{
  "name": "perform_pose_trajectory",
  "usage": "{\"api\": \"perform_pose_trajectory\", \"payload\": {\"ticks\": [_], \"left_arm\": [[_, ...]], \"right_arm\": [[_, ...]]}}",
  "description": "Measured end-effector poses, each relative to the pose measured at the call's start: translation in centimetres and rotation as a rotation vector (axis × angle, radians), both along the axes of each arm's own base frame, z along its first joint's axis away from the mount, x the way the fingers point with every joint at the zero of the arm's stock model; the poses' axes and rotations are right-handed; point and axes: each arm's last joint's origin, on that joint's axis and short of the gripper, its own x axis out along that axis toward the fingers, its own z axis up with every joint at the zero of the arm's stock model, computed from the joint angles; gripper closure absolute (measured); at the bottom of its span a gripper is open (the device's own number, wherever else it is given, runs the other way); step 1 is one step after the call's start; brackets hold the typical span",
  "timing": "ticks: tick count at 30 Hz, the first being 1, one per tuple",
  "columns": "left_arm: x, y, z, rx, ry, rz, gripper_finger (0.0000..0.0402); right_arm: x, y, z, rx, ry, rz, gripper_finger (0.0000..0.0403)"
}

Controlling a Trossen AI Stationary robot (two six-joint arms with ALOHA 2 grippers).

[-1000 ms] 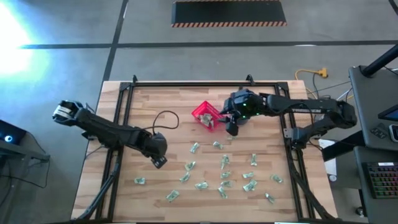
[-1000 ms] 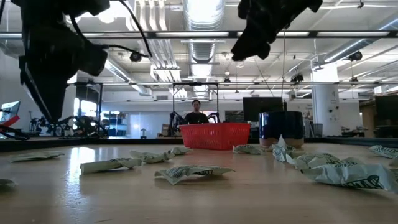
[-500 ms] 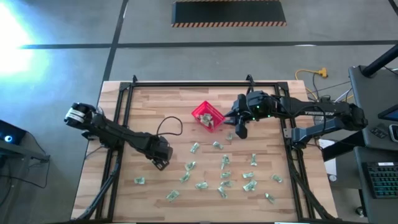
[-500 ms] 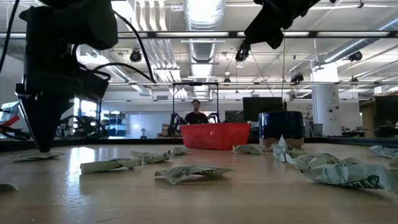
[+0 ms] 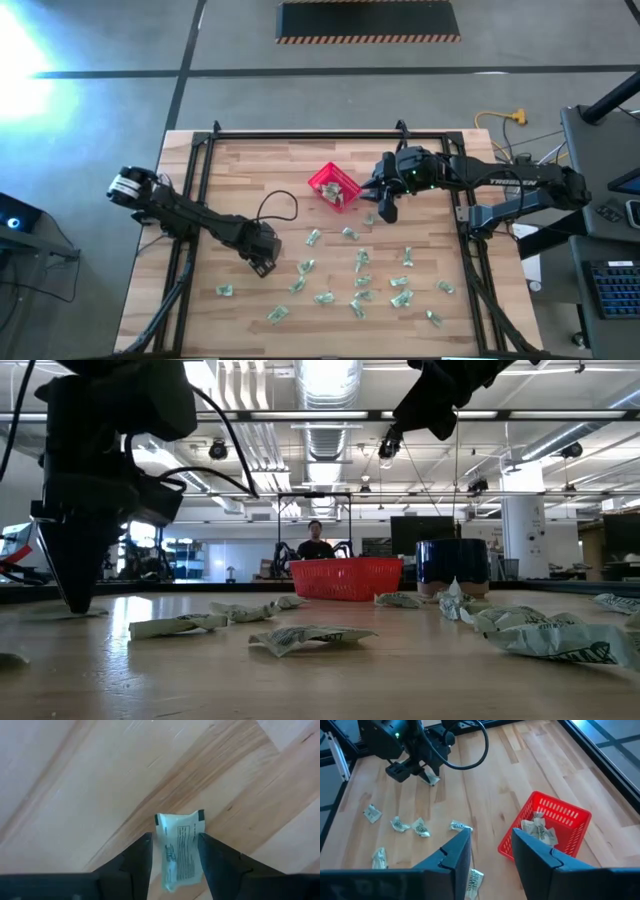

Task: Pick and place Stevia / Truvia into bins
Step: Put the stevia packet into the red basket

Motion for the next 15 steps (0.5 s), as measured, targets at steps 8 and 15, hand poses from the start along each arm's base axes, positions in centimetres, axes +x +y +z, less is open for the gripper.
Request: {"api": "perform_pose_trajectory", "payload": {"ticks": [8,15], "left_arm": [[0.21,-0.12,-0.16,-0.021,-0.009,-0.029,0.0341],[0.32,-0.13,0.41,-0.034,-0.030,-0.031,0.0396]], "right_arm": [[0.00,0.01,0.00,0.001,0.000,-0.001,0.0276],[0.03,0.32,-0.06,0.006,0.002,0.009,0.0274]]}}
